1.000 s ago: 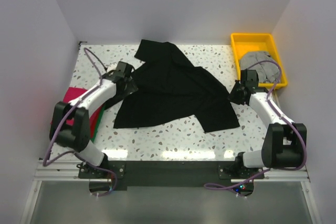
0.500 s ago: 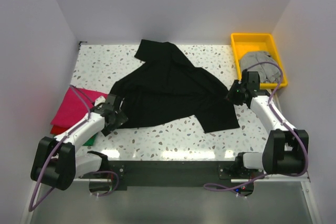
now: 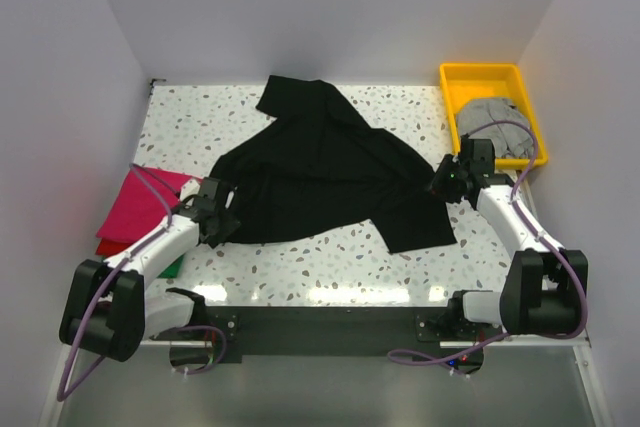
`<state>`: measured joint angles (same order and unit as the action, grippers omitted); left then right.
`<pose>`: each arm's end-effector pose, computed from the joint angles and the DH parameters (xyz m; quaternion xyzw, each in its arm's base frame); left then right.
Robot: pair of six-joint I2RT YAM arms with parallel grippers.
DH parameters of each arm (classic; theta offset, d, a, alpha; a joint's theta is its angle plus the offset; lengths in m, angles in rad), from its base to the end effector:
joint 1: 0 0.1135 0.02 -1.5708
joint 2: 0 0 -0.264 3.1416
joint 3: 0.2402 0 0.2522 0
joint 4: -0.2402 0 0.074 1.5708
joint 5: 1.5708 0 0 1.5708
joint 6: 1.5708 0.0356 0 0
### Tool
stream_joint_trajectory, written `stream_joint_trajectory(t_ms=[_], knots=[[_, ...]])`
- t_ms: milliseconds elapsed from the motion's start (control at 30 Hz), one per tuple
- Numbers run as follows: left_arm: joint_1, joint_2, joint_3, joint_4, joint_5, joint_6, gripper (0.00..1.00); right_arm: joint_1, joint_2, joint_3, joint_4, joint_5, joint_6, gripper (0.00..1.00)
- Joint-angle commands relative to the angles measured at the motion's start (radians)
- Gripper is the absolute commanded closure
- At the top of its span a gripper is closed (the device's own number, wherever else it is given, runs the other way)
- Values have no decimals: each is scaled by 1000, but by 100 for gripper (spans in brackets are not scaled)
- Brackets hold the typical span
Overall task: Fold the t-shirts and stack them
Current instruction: Flatten the tshirt out
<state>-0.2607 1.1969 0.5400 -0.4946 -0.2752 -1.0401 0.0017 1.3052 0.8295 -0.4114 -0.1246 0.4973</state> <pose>0.1941 -0.0418 0.1583 -0.3945 0.8854 -0.0181 0.2453 0.2650 0.0049 0.2246 0.2104 0.9167 0.1395 0.3097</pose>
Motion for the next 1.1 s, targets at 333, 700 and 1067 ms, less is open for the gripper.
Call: stream_joint_trajectory(t_ms=[333,700,1067], knots=[[9,-10,17,-7,-58,-2,92,1,-29,-13,33,-27,0,64],[20,-82,104,-67,-76,58,100,1,26,5,23,34,-26,54],[20,-160,83,-134,-82,37,90,1,35,2,43,33,-22,54]])
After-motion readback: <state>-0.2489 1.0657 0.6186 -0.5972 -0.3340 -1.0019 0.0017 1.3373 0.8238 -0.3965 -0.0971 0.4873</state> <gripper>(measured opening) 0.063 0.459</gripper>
